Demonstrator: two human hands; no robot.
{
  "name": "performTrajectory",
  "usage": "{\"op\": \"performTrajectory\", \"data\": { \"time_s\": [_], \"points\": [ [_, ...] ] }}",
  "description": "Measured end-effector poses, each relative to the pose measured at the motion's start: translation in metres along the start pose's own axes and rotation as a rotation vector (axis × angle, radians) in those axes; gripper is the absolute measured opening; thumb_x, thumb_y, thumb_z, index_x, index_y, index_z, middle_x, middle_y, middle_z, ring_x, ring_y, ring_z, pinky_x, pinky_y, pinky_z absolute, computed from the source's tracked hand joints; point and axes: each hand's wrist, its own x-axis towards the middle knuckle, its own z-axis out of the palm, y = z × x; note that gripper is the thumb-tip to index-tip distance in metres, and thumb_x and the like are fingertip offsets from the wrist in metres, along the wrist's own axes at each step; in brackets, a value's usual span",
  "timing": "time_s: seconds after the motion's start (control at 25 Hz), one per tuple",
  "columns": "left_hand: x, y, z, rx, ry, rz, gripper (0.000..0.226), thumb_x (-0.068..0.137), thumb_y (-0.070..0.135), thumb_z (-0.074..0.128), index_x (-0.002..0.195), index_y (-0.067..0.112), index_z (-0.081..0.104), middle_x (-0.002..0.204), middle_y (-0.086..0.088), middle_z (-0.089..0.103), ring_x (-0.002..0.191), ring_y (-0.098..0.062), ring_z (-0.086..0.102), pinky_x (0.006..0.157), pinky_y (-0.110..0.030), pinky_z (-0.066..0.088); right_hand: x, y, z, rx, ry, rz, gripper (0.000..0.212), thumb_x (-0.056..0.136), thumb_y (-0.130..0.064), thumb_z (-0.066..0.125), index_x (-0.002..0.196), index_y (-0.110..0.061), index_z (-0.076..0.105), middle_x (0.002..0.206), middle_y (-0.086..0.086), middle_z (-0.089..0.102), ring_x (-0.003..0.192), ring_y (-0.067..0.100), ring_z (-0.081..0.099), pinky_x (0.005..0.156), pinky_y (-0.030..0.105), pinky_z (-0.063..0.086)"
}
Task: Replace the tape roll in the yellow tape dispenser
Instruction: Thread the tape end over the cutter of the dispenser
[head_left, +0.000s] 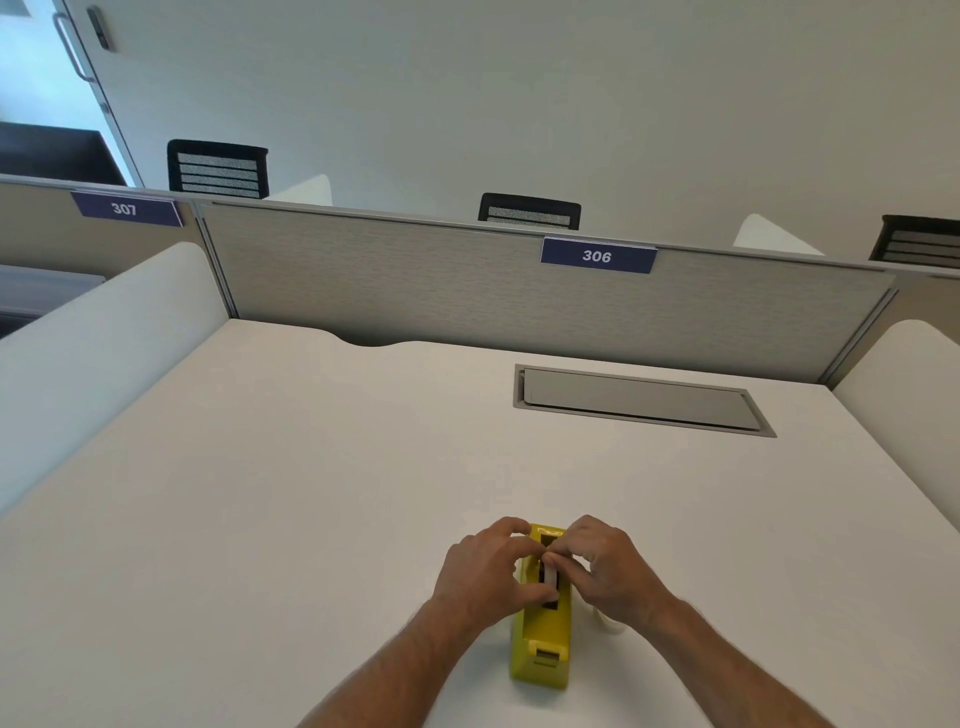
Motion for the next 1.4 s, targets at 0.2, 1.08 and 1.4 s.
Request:
{"op": "performTrajectory", "data": {
  "time_s": [0.2, 1.08, 1.4],
  "points": [
    [0.0, 0.0, -0.001, -0.009, -0.007, -0.007, 0.057, 0.07, 0.072, 0.065, 0.118, 0.042, 0.064, 0.138, 0.021, 0.05, 0.092, -0.006, 0.065, 0.08, -0.03, 0.052, 0.0, 0.001, 0.003, -0.025, -0.007, 0.01, 0.008, 0.089, -0.023, 0.068, 0.084, -0.019, 0.071, 0.074, -0.005, 0.068, 0.076, 0.009, 0.055, 0.064, 0.021, 0.047],
    [0.002, 0.001, 0.001, -0.059, 0.007, -0.043, 0.059, 0.064, 0.071, 0.071, 0.115, 0.043, 0.065, 0.134, 0.022, 0.05, 0.095, -0.006, 0.063, 0.08, -0.031, 0.054, 0.003, -0.015, -0.009, 0.166, -0.038, 0.31, 0.01, 0.075, -0.023, 0.084, 0.079, -0.031, 0.08, 0.075, -0.014, 0.074, 0.085, 0.005, 0.061, 0.075, 0.029, 0.052],
    [0.003, 0.002, 0.0, -0.057, 0.005, -0.045, 0.06, 0.063, 0.072, 0.071, 0.116, 0.043, 0.065, 0.134, 0.022, 0.05, 0.095, -0.006, 0.063, 0.08, -0.032, 0.055, 0.005, -0.013, -0.006, 0.114, -0.018, 0.287, 0.008, 0.079, -0.022, 0.08, 0.081, -0.029, 0.079, 0.072, -0.013, 0.068, 0.08, 0.006, 0.06, 0.069, 0.029, 0.052]
  ]
}}
